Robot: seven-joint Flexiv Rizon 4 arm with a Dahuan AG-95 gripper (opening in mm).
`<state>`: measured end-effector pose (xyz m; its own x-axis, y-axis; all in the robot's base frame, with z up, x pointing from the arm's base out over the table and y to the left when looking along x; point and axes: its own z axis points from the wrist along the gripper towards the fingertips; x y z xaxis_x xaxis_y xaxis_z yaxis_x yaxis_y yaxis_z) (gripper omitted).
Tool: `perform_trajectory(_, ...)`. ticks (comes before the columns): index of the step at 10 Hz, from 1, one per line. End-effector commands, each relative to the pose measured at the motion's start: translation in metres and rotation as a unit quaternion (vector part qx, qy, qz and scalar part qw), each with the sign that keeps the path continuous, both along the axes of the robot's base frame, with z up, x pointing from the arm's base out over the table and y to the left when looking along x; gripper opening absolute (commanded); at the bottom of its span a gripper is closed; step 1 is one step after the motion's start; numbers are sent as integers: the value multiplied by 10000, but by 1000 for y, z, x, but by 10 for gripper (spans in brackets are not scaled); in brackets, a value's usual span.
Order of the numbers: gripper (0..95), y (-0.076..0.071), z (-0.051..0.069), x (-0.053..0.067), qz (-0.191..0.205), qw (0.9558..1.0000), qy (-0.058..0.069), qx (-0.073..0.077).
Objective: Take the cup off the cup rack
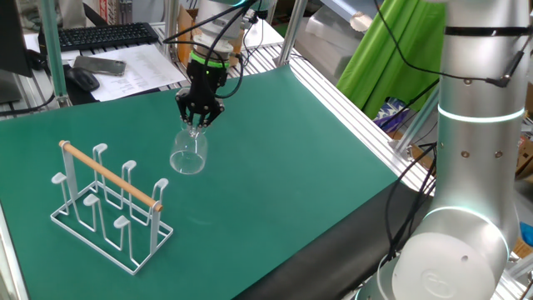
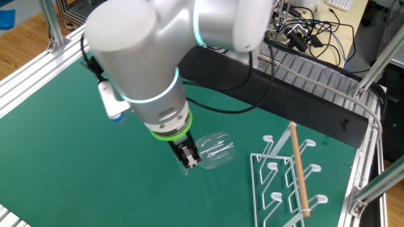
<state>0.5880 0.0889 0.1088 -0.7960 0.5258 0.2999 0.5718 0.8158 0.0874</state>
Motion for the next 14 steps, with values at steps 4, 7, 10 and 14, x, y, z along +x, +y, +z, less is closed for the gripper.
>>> perform_trajectory(4,0,-4,-11,-7,-159,9997,103,160)
perform_trajectory(7,0,-5,-13,-8,-253,9992,244,212)
perform_trajectory(10,0,-1,-16,-11,-318,9989,278,207)
perform_trajectory(14,0,4,-21,-14,-569,9974,386,214)
